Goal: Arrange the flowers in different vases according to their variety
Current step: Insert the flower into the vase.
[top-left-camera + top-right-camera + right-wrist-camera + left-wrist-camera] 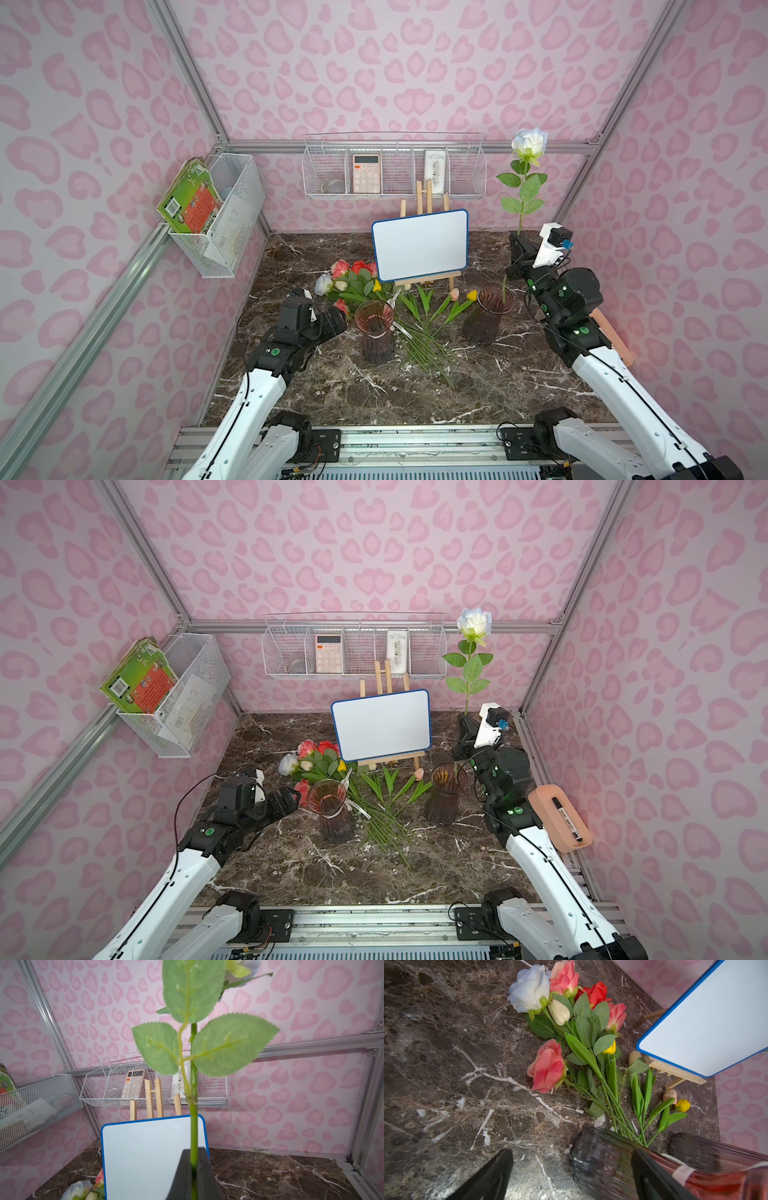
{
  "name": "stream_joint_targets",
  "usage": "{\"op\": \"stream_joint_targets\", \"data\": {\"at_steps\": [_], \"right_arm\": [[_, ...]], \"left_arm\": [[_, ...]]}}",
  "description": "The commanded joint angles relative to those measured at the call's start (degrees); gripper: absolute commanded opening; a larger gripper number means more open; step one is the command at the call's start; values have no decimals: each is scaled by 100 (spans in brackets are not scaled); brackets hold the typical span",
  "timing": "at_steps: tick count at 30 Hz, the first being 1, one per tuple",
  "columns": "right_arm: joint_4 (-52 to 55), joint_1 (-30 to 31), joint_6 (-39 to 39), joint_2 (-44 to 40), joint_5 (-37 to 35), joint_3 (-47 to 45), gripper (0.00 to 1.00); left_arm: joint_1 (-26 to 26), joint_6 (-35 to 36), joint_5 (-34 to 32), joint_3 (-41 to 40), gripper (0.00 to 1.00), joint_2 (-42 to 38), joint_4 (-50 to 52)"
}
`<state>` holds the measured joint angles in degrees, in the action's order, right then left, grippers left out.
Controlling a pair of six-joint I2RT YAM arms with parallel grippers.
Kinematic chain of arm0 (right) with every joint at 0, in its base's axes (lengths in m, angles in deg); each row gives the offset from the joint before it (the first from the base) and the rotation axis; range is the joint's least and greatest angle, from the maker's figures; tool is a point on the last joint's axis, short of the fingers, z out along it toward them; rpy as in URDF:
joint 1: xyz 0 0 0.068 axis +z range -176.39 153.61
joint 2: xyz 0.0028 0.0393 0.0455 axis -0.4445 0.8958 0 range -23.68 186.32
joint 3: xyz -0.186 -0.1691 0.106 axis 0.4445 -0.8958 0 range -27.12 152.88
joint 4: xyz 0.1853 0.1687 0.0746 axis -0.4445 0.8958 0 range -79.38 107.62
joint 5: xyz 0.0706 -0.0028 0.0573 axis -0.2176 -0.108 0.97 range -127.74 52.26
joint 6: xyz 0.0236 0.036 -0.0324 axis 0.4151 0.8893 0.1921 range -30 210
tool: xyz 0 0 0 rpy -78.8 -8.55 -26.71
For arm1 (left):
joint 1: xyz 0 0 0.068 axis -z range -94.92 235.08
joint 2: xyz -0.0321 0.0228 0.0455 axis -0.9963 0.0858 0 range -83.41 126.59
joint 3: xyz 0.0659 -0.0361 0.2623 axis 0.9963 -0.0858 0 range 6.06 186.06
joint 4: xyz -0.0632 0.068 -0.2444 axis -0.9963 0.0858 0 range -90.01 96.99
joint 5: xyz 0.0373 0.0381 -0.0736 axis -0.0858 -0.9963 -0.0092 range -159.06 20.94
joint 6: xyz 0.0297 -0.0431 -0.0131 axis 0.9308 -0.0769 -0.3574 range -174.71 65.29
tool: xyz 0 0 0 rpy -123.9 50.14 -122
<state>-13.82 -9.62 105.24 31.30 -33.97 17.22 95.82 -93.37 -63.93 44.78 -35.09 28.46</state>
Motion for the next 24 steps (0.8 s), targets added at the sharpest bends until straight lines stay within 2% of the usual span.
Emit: {"op": "stream_joint_targets", "data": {"at_steps": [1,7,9,11,17,20,22,24], "right_arm": [[-531,-18,119,-25,308,-255,0],[-459,-19,79,-400,304,-980,2],[-324,-13,66,-541,300,-1097,20],[-133,-14,49,-650,334,-1088,31],[756,7,-17,-806,503,-621,46],[1320,74,-72,-766,804,-228,52],[1693,265,-157,-691,1021,35,55],[2156,738,-298,-561,951,335,58]], "left_arm": [[-17,-1,70,2,94,86,-60],[-120,-93,340,47,97,483,-167],[-171,-132,497,46,97,645,-244],[-205,-200,604,44,97,778,-303],[-268,-313,762,12,96,963,-449],[-302,-343,771,-2,94,963,-419],[-331,-363,792,-6,92,958,-387],[-337,-376,793,11,88,935,-300]]}}
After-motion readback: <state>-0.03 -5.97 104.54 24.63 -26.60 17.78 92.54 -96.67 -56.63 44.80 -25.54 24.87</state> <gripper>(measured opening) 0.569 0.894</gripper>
